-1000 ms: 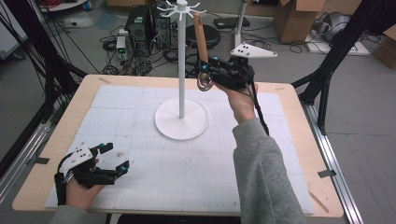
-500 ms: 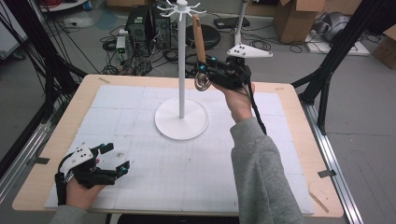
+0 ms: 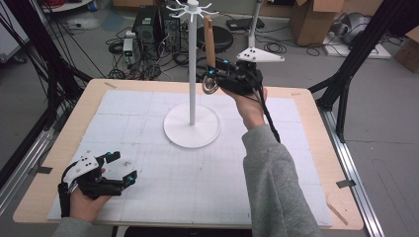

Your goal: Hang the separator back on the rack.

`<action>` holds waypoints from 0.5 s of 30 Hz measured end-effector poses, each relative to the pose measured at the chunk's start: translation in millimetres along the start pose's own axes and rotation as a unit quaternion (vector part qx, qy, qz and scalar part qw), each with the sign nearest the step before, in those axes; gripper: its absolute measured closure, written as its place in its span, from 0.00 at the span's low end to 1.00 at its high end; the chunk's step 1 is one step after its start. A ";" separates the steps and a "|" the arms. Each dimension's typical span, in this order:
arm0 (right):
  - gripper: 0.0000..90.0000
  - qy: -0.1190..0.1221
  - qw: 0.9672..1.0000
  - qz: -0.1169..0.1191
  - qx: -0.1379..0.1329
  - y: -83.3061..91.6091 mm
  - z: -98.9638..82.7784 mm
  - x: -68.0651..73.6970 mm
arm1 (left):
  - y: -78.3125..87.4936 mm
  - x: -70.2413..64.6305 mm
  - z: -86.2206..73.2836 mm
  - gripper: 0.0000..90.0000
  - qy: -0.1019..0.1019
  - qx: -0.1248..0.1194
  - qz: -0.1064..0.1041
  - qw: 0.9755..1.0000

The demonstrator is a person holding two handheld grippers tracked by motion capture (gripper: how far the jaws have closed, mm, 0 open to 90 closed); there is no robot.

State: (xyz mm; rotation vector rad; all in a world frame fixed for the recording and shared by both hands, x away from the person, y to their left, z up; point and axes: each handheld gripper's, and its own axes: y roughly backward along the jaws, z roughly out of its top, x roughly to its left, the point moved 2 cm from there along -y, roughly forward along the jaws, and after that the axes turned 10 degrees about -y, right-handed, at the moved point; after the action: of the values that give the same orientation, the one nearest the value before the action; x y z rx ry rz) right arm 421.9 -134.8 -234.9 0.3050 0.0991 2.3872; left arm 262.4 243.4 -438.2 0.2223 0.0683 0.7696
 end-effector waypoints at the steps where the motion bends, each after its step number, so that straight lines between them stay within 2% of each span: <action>1: 0.64 0.002 1.000 0.000 -0.001 0.2 -0.3 -0.2 | 0.1 0.3 -0.2 0.02 -0.001 0.001 0.000 1.000; 8: 0.49 0.013 1.000 -0.002 -0.004 8.9 -6.3 -1.7 | 1.1 1.5 -0.9 0.02 0.003 0.002 0.003 1.000; 15: 0.31 0.026 1.000 0.001 -0.004 20.2 -20.0 -11.4 | 0.7 0.1 -0.7 0.02 0.000 0.003 0.001 1.000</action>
State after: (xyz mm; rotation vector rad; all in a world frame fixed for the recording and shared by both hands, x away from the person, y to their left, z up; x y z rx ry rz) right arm 412.0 -157.1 -253.3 0.2384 0.1142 2.3976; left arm 262.0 244.1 -438.6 0.2274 0.0697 0.7705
